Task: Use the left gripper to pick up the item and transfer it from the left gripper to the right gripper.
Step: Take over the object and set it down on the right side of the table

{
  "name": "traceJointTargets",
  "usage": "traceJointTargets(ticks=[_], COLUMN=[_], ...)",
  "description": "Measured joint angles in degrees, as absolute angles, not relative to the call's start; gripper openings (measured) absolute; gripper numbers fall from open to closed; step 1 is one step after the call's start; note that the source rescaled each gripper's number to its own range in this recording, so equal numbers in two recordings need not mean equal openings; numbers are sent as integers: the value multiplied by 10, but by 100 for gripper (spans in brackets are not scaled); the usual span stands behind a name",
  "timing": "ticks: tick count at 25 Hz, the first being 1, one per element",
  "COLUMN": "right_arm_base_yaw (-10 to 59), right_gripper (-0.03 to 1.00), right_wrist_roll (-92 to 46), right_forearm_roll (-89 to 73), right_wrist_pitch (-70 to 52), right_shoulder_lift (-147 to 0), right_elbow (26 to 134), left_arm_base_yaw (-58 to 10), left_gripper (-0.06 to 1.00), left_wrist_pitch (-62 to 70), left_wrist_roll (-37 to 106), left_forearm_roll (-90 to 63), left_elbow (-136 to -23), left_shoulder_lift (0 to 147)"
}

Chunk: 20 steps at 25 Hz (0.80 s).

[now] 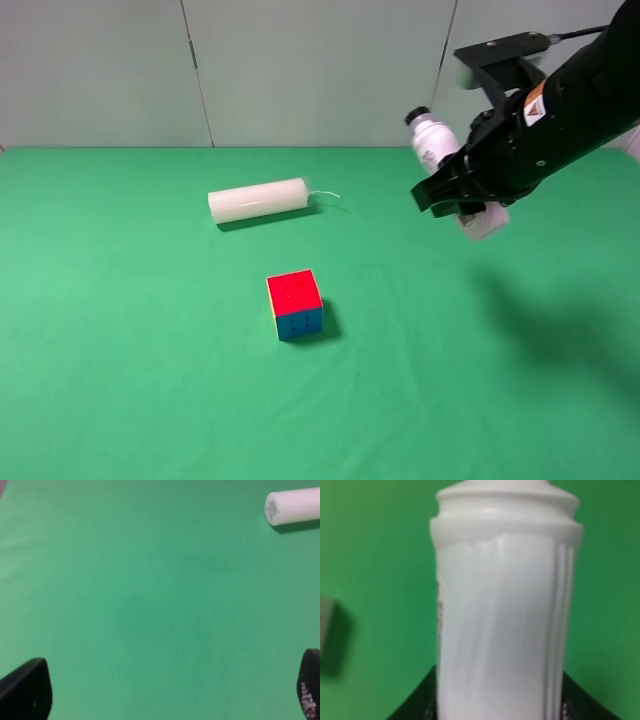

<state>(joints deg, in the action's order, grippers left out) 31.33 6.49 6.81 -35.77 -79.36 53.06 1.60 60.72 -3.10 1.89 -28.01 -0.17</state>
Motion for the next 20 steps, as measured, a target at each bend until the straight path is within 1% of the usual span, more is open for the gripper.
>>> traceJointTargets(ticks=[5,8,20], right_arm_base_yaw=[255,233,227], right_gripper=[0,0,0], right_wrist_roll=[51,34,22], right_forearm_roll=[64,59,47], right_wrist_pitch=[-364,-367,-353], right_shoulder_lift=[-802,-830,-944], right_elbow=[531,531,531], left_arm_base_yaw=[16,16,16], left_gripper=[97,97,97], left_wrist_pitch=[607,607,607], left_wrist_roll=[-31,-31,-31], left_forearm_roll=[19,19,19], left_elbow=[-280,-280,-280], left_shoulder_lift=[-2,-2,-2])
